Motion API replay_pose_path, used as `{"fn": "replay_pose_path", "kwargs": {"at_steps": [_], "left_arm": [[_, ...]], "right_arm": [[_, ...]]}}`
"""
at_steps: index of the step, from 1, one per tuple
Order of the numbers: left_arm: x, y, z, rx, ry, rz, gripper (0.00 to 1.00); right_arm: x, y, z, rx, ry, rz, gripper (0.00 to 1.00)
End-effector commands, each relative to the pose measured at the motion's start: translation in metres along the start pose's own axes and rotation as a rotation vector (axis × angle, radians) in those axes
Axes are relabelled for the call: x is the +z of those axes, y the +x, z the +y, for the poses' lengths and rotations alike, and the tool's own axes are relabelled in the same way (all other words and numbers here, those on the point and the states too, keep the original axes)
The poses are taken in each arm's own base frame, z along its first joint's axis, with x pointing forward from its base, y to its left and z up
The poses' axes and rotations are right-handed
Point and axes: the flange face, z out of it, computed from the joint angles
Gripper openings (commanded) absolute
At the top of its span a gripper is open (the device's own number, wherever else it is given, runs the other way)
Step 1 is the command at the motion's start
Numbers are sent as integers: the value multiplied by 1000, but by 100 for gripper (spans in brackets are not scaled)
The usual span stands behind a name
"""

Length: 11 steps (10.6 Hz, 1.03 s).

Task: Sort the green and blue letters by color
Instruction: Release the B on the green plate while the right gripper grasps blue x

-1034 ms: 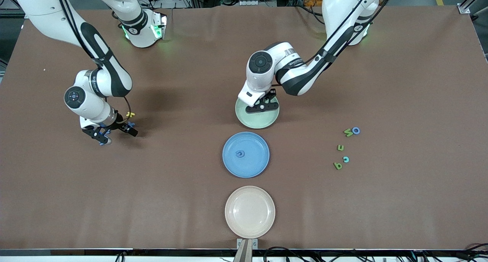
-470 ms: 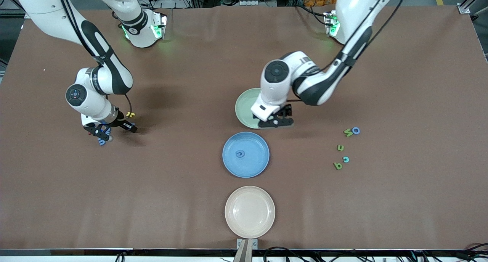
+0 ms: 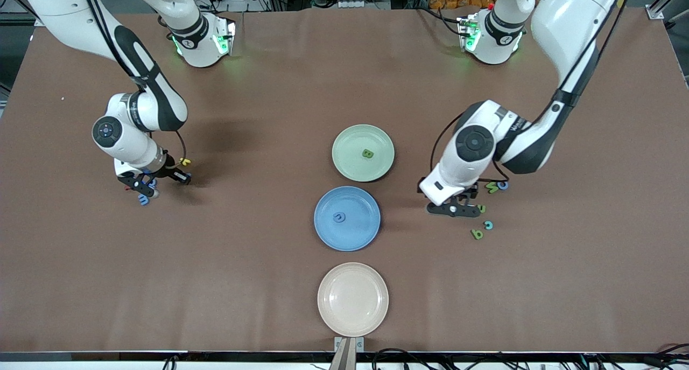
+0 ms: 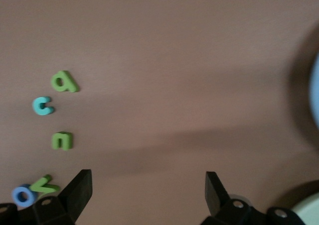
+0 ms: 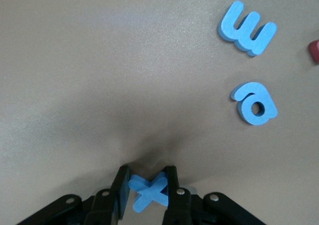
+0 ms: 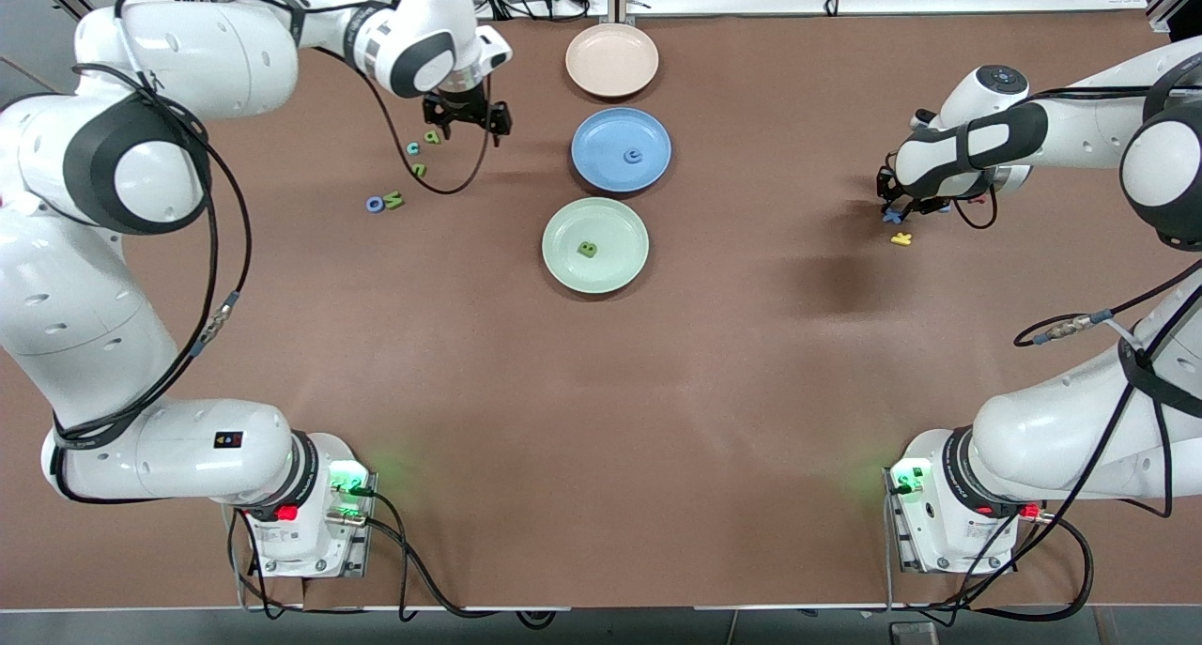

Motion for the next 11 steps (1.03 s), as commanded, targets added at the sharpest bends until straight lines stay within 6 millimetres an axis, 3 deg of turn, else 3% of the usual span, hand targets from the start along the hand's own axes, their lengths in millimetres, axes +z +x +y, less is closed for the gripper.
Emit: {"fn": "replay_pose_path", "kwargs": {"at_steps": [1,3,6,9,11], "left_arm": [[20,-3,-49,68,15,-51,100],[31,-4,-82,172,12,-78,100],[42,-13,-113,352,5,-110,100],[50,-16,-120,595,-7,-115,100],[62,-28,-117,708,-18,-91,100]], "right_arm": [[-2,-10,1,-20,-10,-18,11],[-24,5,-17,-39,6,10,9],[-58,26,-71,-85,8,8,9],[-79,35,-149,-156,37,37,9],[-86,31,-203,-220,72,74,9]]}}
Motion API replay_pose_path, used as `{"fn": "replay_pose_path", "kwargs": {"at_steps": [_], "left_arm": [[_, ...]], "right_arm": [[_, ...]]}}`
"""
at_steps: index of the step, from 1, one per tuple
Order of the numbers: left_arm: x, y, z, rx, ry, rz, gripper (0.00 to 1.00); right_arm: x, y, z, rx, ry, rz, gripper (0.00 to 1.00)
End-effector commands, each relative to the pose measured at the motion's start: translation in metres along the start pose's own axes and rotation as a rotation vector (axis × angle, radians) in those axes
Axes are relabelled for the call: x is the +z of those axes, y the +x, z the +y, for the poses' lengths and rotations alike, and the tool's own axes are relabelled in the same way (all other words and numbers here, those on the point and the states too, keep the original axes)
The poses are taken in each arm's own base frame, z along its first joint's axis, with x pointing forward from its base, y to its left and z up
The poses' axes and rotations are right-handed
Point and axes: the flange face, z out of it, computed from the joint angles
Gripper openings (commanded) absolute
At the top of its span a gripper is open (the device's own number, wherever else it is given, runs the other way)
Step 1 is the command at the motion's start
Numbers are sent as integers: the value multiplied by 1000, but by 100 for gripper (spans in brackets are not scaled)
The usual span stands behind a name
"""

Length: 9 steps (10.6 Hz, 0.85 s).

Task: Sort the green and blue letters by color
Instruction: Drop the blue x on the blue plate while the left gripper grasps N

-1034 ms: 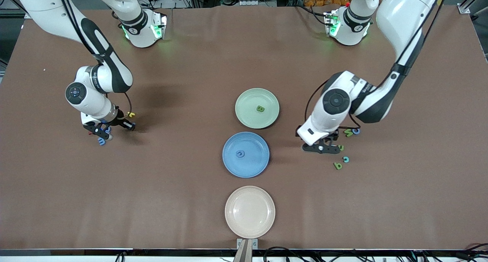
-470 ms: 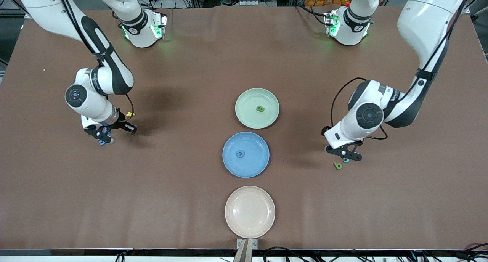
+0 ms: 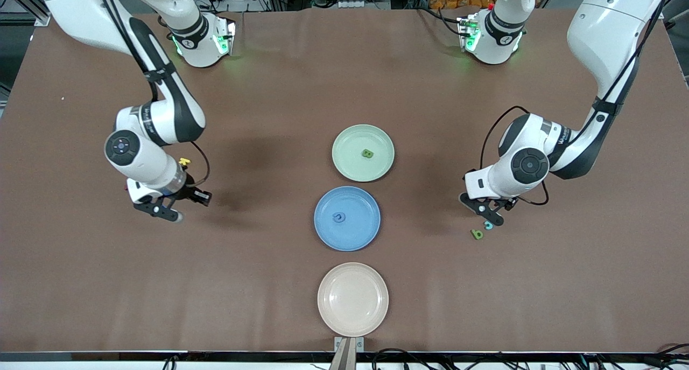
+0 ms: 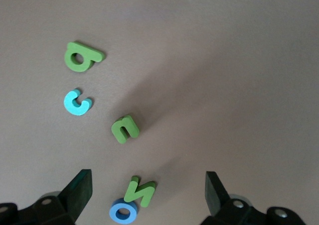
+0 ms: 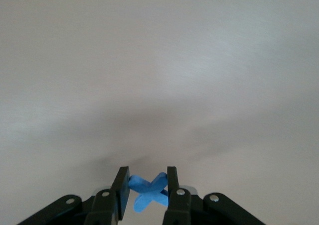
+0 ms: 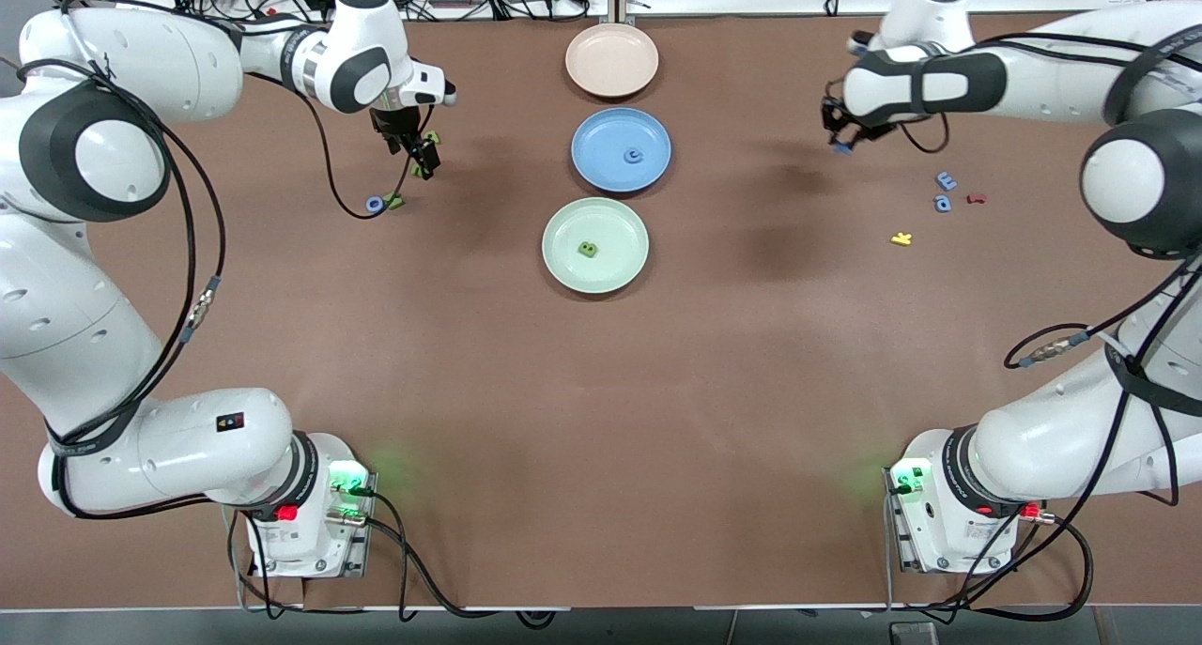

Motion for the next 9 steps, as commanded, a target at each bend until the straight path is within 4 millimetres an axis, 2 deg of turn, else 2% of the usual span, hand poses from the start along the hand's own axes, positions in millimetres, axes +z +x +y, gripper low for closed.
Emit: {"fn": "replay_pose_path", "kwargs": {"at_steps": [1,2,3,5,7,9], "left_arm": [[14,-19,11,167,42,34,100],[22,-27,13,192,63,44,94],[31,-37,8,189,64,55,94],[49,-50,12,190,47,86,96],[53,-60,5,200,63,83,95],[54,-63,6,203,65,78,93]], "right_arm": [[9,15,-80,-69,41,30,9],[9,14,-97,-91,51,40,9],[7,10,-114,-114,63,54,9],[7,-1,-154,-175,83,71,8],[11,-18,-201,-228,107,82,7],[11,-48,-239,-289,119,86,7]]}}
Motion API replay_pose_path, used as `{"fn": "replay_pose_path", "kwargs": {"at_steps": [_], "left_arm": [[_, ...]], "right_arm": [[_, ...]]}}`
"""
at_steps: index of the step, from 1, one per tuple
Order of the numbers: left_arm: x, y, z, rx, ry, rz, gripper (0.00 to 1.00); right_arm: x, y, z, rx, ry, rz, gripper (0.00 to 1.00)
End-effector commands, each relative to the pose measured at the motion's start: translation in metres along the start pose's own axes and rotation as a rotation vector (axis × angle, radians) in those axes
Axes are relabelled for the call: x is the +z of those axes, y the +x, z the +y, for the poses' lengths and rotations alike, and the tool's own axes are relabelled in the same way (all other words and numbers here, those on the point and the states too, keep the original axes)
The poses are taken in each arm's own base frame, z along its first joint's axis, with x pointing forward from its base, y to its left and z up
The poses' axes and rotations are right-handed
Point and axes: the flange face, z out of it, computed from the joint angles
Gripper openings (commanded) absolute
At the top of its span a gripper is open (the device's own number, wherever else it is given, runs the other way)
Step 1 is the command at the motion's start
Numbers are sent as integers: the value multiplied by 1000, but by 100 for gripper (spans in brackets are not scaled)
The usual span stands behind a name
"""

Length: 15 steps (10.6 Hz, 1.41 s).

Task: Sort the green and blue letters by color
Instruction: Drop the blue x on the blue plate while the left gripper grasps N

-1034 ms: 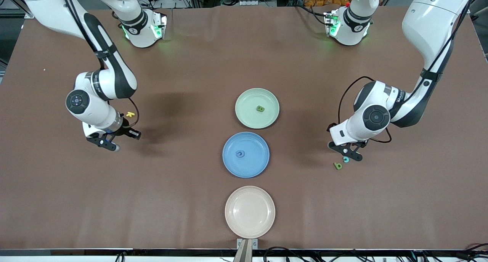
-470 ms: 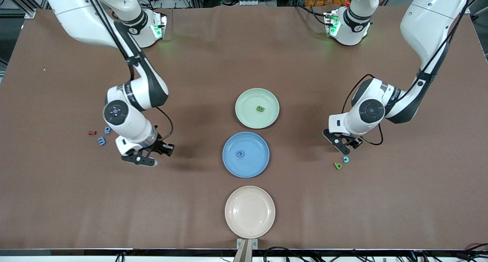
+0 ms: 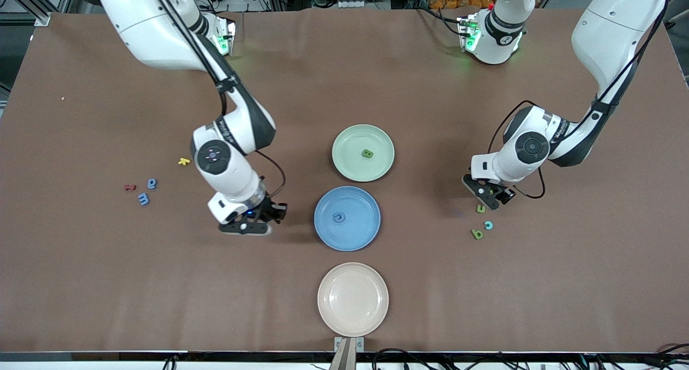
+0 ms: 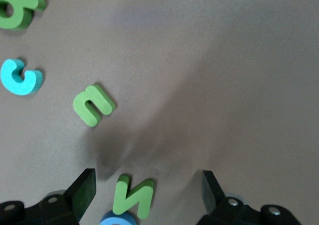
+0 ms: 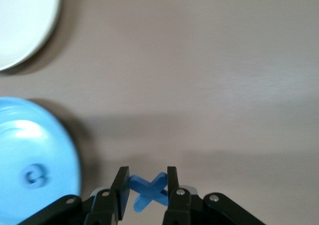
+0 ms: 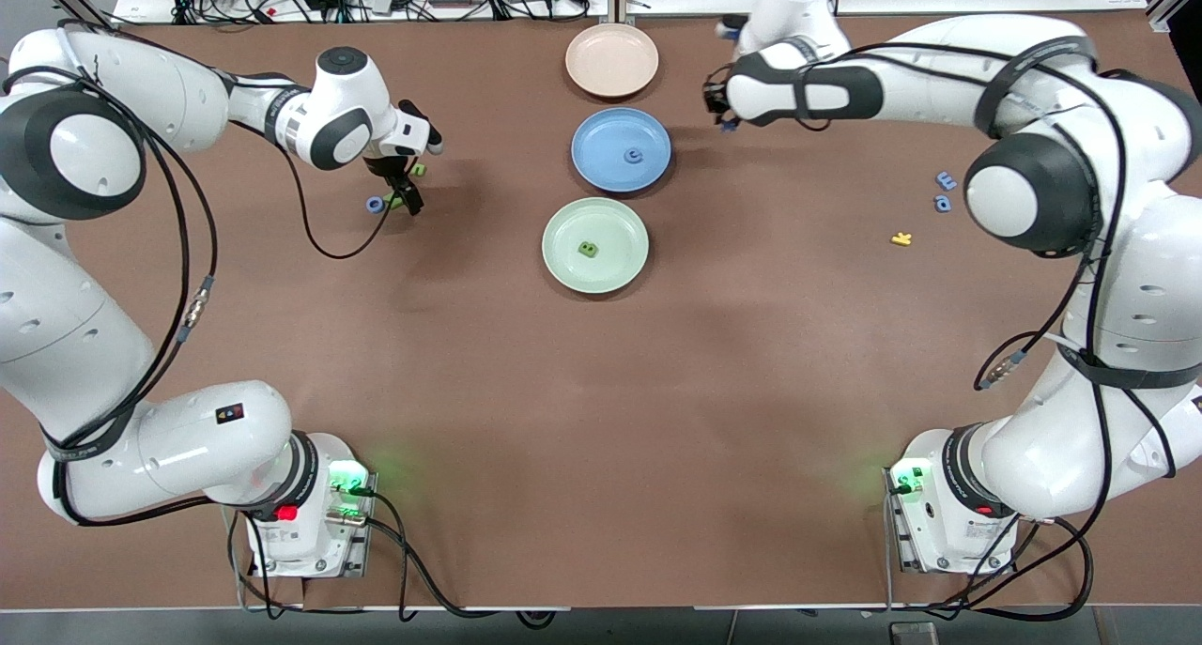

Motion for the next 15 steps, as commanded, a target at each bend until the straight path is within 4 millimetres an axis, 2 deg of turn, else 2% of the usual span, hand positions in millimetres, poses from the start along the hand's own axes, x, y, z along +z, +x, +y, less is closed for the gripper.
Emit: {"fn": "replay_pose_path", "kwargs": {"at_steps": [1,3,6,7,8,9,11,12,15], "left_arm": [[-11,-9,4,43,34,1,90],[-9,-11,6,56,31,-3,84],[-8,-11,7,85,43,-8,81],[-7,-13,4,99,56,-9,81],[-6,-14,2,107,55,-4,81],[-6,-14,0,139,58,6,81],[-3,-20,-8,150,54,14,78],[-2,-20,-7,154,53,20,73],[3,-19,-5,162,47,37,62]], "right_arm": [[11,-18,-64,-74,22,8,7],[22,-32,-103,-125,51,26,6],[34,-46,-135,-175,88,63,6],[33,-44,-138,-174,94,68,16],[32,-44,-138,-175,94,70,87],[31,-40,-133,-174,90,73,100],[23,-32,-119,-190,60,82,100],[20,-32,-111,-186,51,76,100],[0,-16,-42,-106,-16,23,100]]}}
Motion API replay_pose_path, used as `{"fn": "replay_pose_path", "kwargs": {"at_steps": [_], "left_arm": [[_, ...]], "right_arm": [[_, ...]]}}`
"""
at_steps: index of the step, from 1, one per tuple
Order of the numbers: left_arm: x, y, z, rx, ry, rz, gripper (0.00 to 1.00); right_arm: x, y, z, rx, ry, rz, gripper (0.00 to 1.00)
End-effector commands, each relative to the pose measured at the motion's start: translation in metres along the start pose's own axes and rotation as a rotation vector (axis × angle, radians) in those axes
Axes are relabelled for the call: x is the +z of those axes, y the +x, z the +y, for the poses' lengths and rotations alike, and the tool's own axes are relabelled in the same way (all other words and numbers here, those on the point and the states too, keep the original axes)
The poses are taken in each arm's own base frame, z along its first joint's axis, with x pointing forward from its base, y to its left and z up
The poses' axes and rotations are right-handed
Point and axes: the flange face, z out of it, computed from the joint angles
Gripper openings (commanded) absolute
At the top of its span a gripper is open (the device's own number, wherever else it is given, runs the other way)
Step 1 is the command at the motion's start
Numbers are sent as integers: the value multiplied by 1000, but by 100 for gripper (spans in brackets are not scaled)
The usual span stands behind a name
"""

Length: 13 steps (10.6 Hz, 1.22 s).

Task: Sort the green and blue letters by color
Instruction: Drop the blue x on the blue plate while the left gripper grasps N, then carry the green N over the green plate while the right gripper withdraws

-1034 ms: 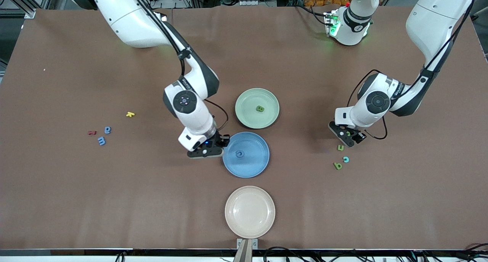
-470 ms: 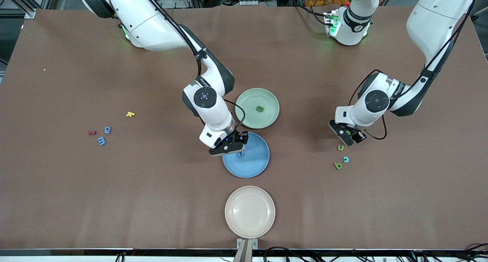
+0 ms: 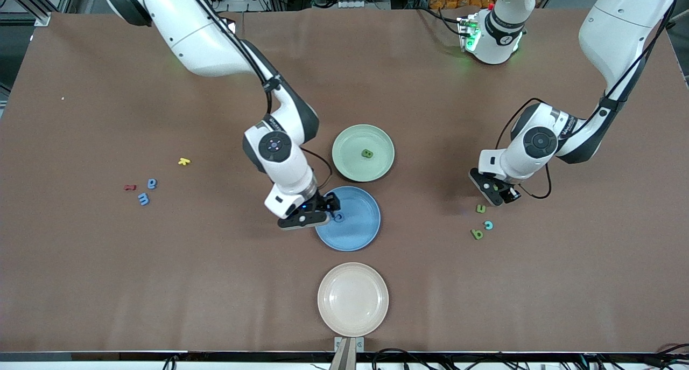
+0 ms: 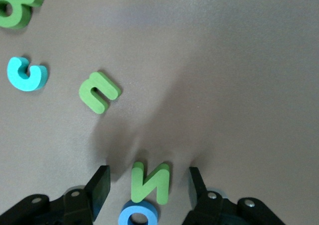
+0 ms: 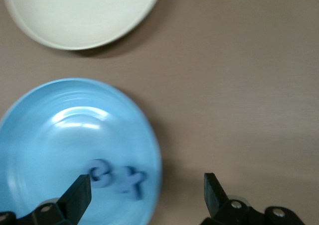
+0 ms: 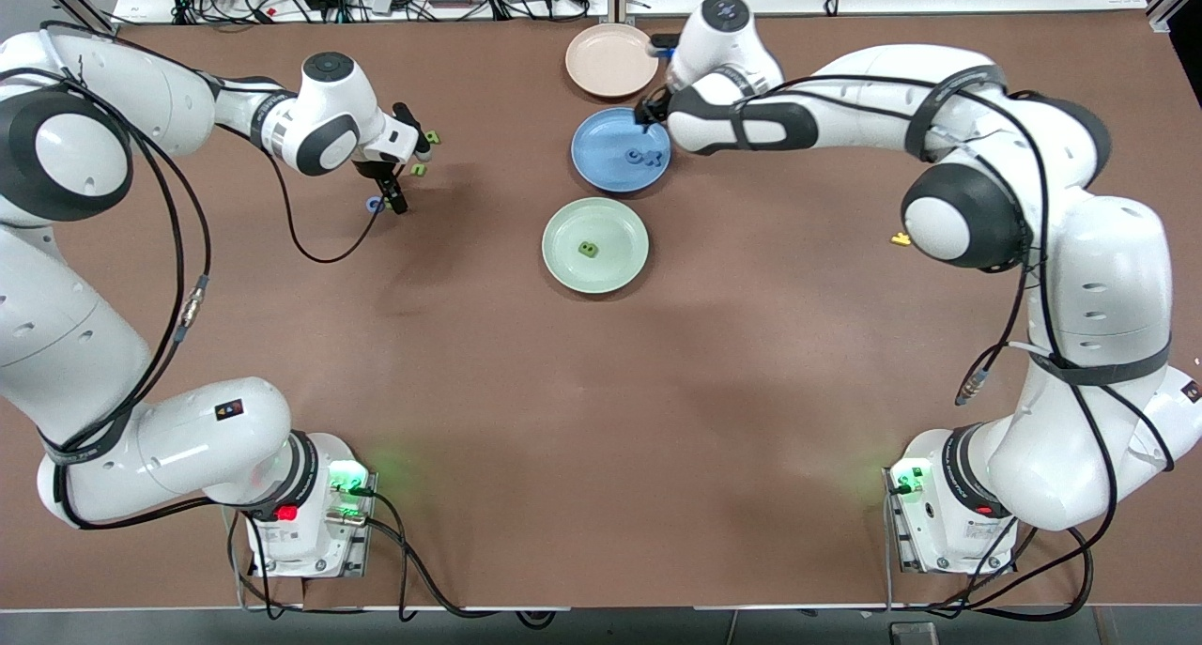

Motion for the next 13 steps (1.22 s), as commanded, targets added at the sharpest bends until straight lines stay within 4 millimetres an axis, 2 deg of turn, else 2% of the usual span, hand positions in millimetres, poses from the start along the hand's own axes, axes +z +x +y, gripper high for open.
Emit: {"fn": "replay_pose_path", "kwargs": {"at_steps": [1,2,3,5,6,8,11,13], "left_arm": [[2,-2,5,32,13,16,57],[2,-1,4,33,14,18,52],[2,-1,5,34,13,18,42],[3,3,6,38,12,21,14],[2,3,5,37,16,27,1],[-5,8,1,37,32,36,0],[-38,44,5,-4,66,106,0],[-66,73,28,-35,85,152,0]], "right_arm": [[-39,4,71,71,-71,-61,100],[-43,7,102,97,-93,-78,100],[-46,11,132,56,-103,-90,100],[-50,15,199,15,-124,-122,100],[-58,5,219,-27,-131,-142,100],[-70,-5,267,-2,-148,-158,100],[-80,-27,351,22,-179,-182,100],[-95,-49,395,34,-187,-202,100]]}}
